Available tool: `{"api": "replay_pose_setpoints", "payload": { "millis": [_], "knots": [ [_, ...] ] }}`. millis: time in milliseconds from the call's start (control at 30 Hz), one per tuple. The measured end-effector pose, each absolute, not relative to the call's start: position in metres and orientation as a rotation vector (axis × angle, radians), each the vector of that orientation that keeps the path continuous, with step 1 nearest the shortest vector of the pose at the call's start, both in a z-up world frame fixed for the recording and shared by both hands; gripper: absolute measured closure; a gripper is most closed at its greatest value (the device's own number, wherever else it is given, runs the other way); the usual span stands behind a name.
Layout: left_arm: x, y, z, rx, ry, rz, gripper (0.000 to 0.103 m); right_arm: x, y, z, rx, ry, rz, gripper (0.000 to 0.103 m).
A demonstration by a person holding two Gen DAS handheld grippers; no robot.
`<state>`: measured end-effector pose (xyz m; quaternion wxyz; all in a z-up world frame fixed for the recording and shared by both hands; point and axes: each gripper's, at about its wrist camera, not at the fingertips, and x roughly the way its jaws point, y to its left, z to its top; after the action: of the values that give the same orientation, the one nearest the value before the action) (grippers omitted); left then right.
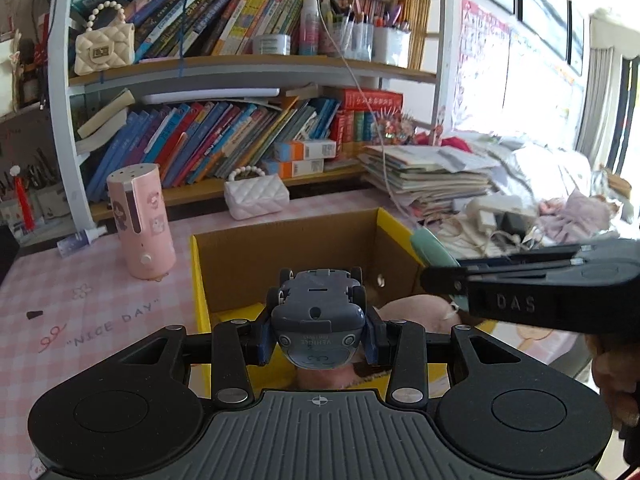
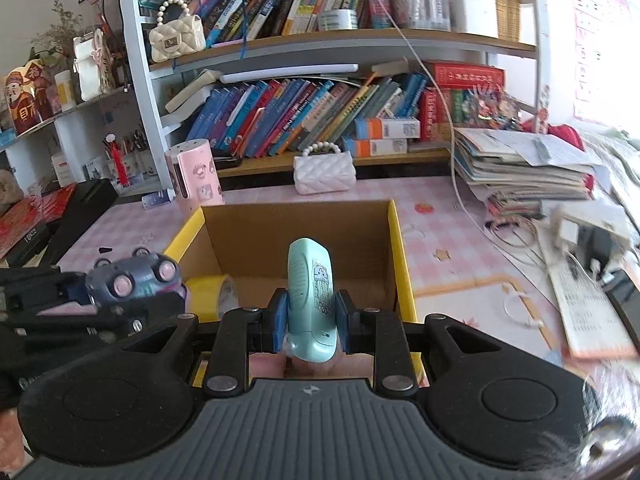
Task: Organize objects
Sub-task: 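Lower both items into the box and open both tools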
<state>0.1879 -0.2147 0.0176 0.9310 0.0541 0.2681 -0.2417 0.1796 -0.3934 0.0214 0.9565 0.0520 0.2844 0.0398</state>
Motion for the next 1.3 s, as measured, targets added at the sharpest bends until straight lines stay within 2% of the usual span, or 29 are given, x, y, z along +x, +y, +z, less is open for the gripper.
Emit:
{"api": "replay_pose_setpoints", "payload": {
  "millis": [300,667,1067,1233,1300],
  "knots": [
    [0.210,-0.238,-0.006,0.168,0.664,-0.415,0.064,0.225,-0.401,0.002,0.060,0.648,0.199,0.080],
    [0.217,-0.243,-0.022,0.167,0.713,-0.352,0.064,0.254,-0.397,-0.023,0.000,0.724,0.307,0.083],
    [0.204,-0.232,-0.019,0.152,0.670,-0.278,0.062,0.269,-0.383,-0.039,-0.084,0.809,0.401,0.084],
    [0.199,-0.228,-0.017,0.146,0.663,-0.256,0.053,0.269,-0.378,-0.044,-0.106,0.822,0.415,0.083],
    [0.197,-0.227,-0.016,0.144,0.656,-0.246,0.046,0.269,-0.377,-0.046,-0.115,0.823,0.417,0.083]
  ]
}}
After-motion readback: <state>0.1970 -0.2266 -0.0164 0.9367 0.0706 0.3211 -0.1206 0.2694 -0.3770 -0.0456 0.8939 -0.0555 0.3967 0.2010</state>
